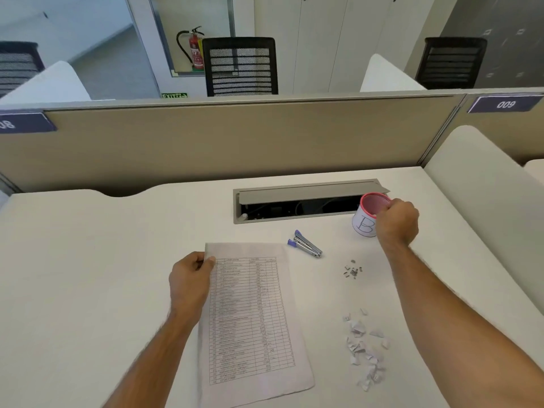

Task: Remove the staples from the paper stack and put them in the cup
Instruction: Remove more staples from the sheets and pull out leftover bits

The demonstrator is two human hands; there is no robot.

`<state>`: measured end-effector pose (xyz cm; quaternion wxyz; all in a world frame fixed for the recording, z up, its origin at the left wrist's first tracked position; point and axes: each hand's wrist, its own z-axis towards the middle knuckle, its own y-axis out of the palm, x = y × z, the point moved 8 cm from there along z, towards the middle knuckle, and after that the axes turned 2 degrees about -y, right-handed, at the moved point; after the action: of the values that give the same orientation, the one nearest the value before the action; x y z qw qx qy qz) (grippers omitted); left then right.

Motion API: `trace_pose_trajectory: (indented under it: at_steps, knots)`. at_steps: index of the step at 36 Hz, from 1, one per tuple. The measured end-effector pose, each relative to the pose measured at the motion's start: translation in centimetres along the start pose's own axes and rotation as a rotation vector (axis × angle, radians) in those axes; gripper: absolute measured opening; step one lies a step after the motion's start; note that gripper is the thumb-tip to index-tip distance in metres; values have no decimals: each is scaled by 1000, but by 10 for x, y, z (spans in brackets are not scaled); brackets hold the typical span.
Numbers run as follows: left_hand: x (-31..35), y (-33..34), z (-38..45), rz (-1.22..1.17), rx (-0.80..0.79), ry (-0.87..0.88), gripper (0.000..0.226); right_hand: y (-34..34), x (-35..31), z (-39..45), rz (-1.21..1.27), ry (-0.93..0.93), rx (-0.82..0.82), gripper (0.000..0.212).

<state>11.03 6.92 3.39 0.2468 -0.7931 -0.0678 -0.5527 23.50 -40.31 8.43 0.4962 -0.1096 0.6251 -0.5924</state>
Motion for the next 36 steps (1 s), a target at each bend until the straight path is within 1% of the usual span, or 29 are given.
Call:
trace_pose_trajectory:
  at_steps: [3,6,13,18,22,25,28,31,34,36]
  knots:
    - [4,-4,-5,-13,2,3,14,0,-12,-19,79,-25,3,26]
    - [9,-5,-12,-24,-5,9,14,6,-24,-40,162,-70,-13,20]
    - [21,-10,-33,-55,-35,35,14,12,-53,-96,242,-104,-77,26]
    - [28,-11,-44,-50,-42,58,15,7,-89,-157,355,-198,-213,20]
    - [39,-10,-54,-24,-31,93,19,-5,-123,-215,533,-355,-362,13]
    - [47,-10,-60,4,-20,122,22,-10,-140,-249,654,-426,-468,16]
    - [52,-11,-64,-9,-26,144,22,-9,-145,-271,690,-434,-561,33]
    - [55,-13,-68,-45,-51,158,19,-5,-137,-271,690,-391,-552,60]
    - [56,-16,-71,-72,-88,167,18,0,-119,-258,706,-270,-552,86]
    - [57,-19,-73,-108,-130,174,23,4,-104,-250,732,-193,-567,95]
